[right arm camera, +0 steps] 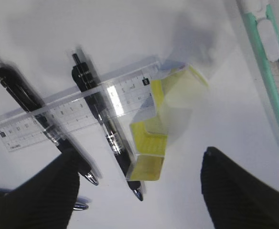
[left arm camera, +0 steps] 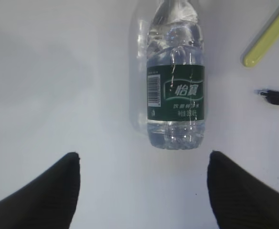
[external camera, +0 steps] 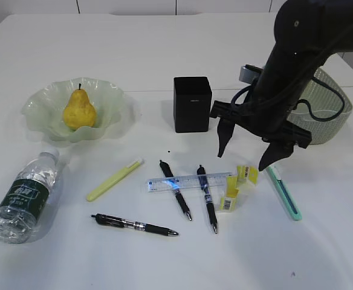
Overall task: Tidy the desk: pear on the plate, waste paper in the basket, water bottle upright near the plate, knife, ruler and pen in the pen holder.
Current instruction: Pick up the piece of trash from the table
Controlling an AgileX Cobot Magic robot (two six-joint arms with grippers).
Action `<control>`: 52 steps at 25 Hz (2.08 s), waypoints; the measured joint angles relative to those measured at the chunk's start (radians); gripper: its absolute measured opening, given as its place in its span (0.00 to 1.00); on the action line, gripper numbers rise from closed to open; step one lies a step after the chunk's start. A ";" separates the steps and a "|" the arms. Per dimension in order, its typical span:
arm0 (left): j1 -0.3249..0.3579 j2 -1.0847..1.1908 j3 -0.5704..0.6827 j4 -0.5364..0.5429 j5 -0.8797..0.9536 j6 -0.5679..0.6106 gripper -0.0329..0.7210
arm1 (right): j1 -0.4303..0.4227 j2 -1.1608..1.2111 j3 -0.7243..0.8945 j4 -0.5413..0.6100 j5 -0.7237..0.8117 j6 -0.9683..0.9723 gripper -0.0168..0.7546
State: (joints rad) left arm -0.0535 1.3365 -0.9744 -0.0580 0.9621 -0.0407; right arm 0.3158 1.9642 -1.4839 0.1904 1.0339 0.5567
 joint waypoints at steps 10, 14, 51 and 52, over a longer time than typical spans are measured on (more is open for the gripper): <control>0.000 0.000 0.000 -0.002 -0.008 0.000 0.83 | 0.034 0.081 -0.001 -0.014 -0.052 0.119 0.78; 0.000 0.000 0.000 -0.002 -0.010 0.000 0.83 | 0.034 0.096 -0.001 -0.027 -0.055 0.130 0.78; 0.000 0.000 0.000 -0.002 -0.016 0.001 0.83 | 0.034 0.139 -0.001 -0.109 -0.078 0.135 0.01; 0.000 0.000 0.000 -0.002 -0.016 0.001 0.83 | 0.034 0.139 -0.001 -0.109 -0.078 0.135 0.01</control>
State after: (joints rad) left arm -0.0535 1.3365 -0.9744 -0.0595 0.9464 -0.0393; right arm 0.3493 2.1027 -1.4846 0.0816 0.9559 0.6915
